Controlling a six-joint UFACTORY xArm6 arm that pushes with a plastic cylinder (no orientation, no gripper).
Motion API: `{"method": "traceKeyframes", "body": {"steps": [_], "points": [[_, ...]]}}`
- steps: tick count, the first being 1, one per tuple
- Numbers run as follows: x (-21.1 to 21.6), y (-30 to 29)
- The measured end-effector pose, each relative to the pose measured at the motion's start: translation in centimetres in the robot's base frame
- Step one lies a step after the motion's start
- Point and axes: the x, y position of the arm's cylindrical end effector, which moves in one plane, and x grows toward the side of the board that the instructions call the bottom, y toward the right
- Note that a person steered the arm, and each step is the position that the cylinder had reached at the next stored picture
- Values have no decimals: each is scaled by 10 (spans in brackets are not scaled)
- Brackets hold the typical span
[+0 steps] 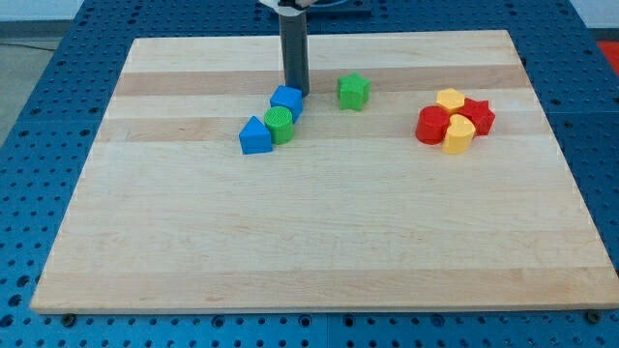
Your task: Move the green star parallel to the right of the green circle
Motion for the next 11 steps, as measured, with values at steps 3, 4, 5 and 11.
{"method": "traceKeyframes", "body": {"steps": [3,4,5,11], "points": [[-22,124],[-14,114],[-13,77],[56,65]]}}
